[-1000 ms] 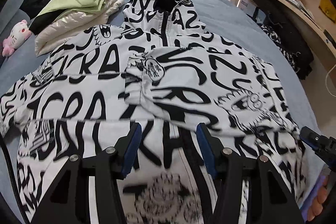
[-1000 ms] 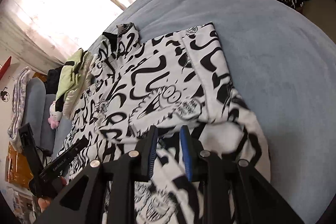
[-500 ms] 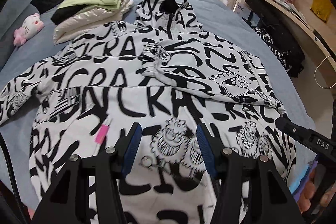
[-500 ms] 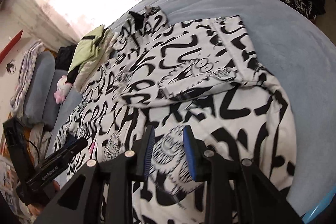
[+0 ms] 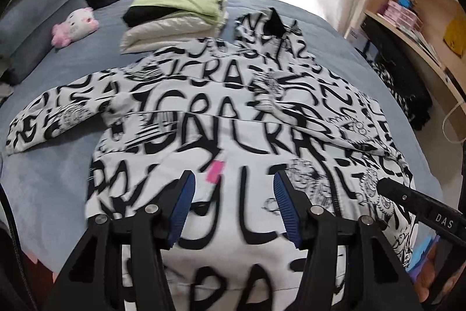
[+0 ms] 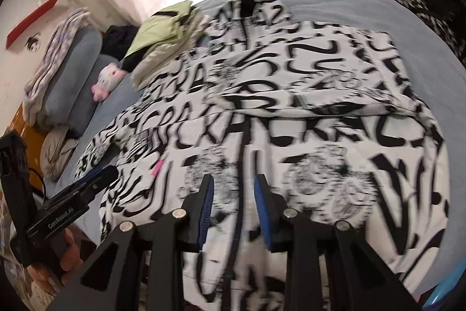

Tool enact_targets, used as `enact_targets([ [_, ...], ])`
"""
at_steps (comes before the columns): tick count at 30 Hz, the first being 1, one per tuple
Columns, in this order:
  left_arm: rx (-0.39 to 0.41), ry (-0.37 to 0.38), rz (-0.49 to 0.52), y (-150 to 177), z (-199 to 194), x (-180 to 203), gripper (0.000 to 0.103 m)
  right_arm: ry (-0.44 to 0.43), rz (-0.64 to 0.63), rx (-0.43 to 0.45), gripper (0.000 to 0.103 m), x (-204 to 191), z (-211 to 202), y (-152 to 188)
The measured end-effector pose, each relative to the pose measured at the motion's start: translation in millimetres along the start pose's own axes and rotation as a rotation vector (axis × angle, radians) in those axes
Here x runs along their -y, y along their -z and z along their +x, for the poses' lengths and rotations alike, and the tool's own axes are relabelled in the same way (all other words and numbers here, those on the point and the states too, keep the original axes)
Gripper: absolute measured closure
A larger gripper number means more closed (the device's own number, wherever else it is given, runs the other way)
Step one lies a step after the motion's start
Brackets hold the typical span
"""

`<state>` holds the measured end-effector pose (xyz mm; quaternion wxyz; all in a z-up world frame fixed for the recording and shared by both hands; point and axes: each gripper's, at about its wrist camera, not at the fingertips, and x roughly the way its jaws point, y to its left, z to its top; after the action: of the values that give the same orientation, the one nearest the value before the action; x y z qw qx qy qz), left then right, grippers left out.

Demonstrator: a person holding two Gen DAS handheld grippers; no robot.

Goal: Fold large clothes

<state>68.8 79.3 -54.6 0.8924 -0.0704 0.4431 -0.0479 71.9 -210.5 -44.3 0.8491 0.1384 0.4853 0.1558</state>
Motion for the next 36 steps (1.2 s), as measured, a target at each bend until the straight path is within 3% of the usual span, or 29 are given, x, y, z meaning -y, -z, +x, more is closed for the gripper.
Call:
enact_targets([
  [13,0.005,-0.055,-0.181,8.7,-9.4,-129.4,0.048,-0.055,-0.210,-0.056,0.073,-119.2,55.7,-15.3],
  [23,-0.006,-0.027,-0.470,22.5,11.5,-271.4,0.047,-0.038,-0.314,-0.066,0.073,-198.4,127.6,-38.1],
  [30,0.035,0.037,-0.710,29.6,34.3,-366.6,0.047,-0.020,-0.336,-0.048,0.073,-237.6,180.0,-57.8],
  [36,0.115,0.142,-0.831,31.5,50.6,-407.7,0.047,-0.056,-0.316,-0.069,0.073,-261.3,215.8,-66.5],
])
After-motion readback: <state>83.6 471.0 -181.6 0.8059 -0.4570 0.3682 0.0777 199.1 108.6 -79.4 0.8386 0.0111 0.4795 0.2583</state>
